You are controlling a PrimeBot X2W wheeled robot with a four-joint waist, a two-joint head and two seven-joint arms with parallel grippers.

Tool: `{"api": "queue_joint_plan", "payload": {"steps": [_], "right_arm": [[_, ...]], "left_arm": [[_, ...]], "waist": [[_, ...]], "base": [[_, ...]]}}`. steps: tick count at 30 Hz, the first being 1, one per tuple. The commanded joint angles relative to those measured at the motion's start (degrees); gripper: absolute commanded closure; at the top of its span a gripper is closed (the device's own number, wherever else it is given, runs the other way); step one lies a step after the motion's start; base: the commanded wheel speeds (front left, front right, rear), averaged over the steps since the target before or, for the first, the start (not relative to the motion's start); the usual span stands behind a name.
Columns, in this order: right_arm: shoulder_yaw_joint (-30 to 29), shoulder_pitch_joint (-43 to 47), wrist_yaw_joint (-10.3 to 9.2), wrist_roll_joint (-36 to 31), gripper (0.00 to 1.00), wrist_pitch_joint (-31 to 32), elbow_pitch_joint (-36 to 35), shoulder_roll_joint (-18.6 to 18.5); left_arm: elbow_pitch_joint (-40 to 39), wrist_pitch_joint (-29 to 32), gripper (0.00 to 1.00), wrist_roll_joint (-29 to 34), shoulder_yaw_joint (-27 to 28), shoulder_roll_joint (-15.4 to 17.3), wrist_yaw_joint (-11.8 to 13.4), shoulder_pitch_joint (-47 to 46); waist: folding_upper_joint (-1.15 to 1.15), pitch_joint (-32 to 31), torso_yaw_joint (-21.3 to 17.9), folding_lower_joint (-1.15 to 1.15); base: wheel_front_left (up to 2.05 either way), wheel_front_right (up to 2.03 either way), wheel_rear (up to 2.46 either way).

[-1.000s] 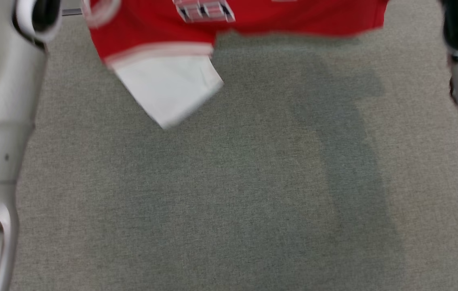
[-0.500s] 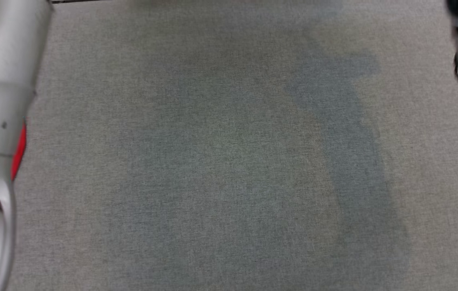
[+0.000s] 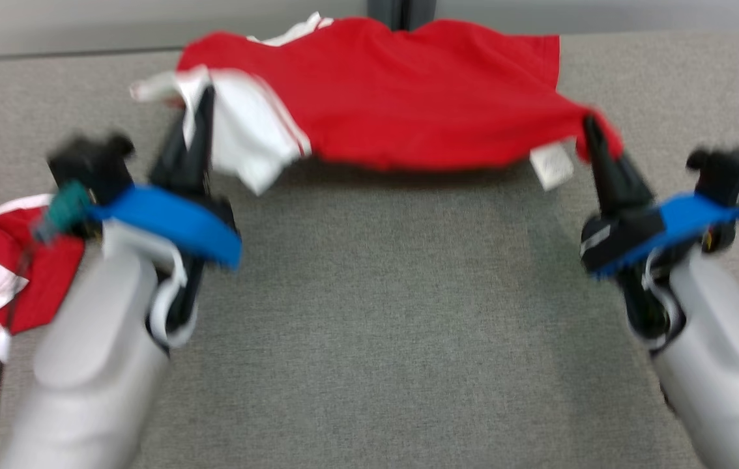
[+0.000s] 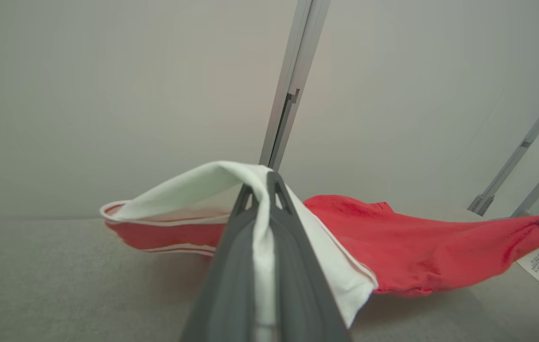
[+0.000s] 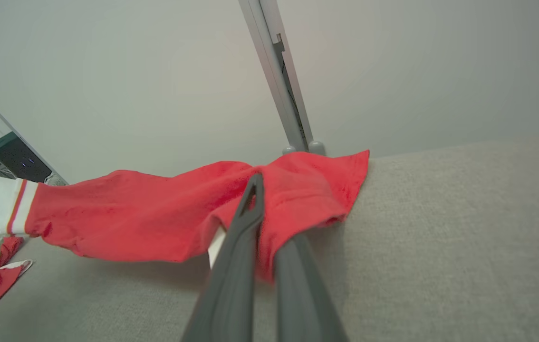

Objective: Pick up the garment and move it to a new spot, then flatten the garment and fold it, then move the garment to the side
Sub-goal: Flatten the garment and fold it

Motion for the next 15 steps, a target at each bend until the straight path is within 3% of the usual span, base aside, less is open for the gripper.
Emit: {"api": "queue_joint_plan", "payload": {"steps": [1,8,15], "right_arm": [[-0.69,3.98,0.03,0.22,1.0,-0.28,-1.58,-0.02],[-4.78,22.86,0.03,0.52,1.0,-0.29,-7.97,0.59],[-6.48,35.77,0.03,-1.27,1.0,-0.26,-11.96,1.49]], "left_arm": [[-1.59,-0.24,1.0,0.88,0.53,-0.34,0.51,3.84],[-9.49,-0.26,1.0,3.12,3.36,-1.64,2.38,23.71],[-15.33,-0.26,1.0,2.49,5.73,-1.88,4.21,38.27]], "waist": [[0.0,-1.14,-0.03,0.0],[0.0,-6.32,0.14,0.0],[0.0,-11.27,-0.13,0.0]], "base": [[0.0,0.0,0.0],[0.0,0.0,0.0],[0.0,0.0,0.0]]}}
